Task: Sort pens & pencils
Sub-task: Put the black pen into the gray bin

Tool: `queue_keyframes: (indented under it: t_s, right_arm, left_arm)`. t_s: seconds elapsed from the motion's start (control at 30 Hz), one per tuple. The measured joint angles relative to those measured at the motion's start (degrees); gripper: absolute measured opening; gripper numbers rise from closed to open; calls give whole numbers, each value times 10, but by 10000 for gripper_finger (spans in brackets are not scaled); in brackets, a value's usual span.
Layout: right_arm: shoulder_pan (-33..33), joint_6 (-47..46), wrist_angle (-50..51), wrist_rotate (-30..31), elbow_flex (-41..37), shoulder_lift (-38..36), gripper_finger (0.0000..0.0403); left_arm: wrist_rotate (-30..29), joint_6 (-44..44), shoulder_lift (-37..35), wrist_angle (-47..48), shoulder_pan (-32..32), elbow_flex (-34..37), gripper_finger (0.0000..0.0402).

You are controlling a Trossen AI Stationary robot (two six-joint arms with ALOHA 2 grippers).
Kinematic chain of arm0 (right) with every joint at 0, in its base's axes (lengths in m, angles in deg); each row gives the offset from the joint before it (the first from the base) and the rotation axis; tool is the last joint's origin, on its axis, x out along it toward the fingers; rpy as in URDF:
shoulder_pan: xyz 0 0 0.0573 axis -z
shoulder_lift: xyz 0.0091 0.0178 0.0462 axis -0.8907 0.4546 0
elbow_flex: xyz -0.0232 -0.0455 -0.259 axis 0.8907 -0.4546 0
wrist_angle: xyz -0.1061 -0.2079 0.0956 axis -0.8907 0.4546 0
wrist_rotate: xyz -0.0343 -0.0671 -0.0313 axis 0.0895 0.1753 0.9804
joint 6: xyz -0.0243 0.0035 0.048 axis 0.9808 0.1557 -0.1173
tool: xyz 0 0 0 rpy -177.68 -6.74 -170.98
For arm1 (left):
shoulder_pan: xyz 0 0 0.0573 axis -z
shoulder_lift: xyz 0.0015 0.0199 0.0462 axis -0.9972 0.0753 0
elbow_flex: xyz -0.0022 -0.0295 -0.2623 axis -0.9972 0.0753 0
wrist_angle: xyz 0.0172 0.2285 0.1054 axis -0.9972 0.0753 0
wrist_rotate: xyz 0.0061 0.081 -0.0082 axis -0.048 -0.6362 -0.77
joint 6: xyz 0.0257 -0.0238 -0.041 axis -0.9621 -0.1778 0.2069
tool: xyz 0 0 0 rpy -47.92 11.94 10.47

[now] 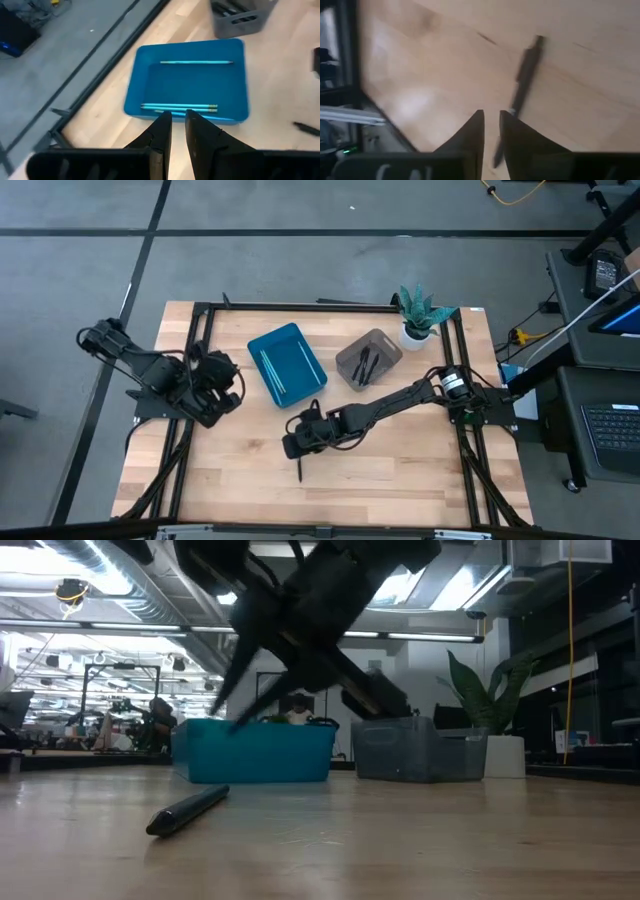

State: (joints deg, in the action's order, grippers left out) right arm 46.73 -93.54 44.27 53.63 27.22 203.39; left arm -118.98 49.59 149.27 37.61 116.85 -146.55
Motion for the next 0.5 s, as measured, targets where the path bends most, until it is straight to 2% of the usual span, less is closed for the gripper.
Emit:
queue_keyframes:
  t_s: [0.1, 0.23, 0.37, 0.5]
  right_arm:
    - [0, 2, -19, 0, 0, 0, 56]
    - [-2, 7, 13, 16, 0, 0, 53]
    - [3, 17, 26, 84, 0, -3, 52]
    - [28, 79, -10, 159, 0, -37, 52]
  left_arm:
    - [12, -2, 15, -26, 10, 0, 50]
    - [20, -9, 39, -22, 36, 1, 50]
    - [32, 20, 42, -21, 67, 25, 50]
    - [79, 55, 39, -22, 105, 62, 50]
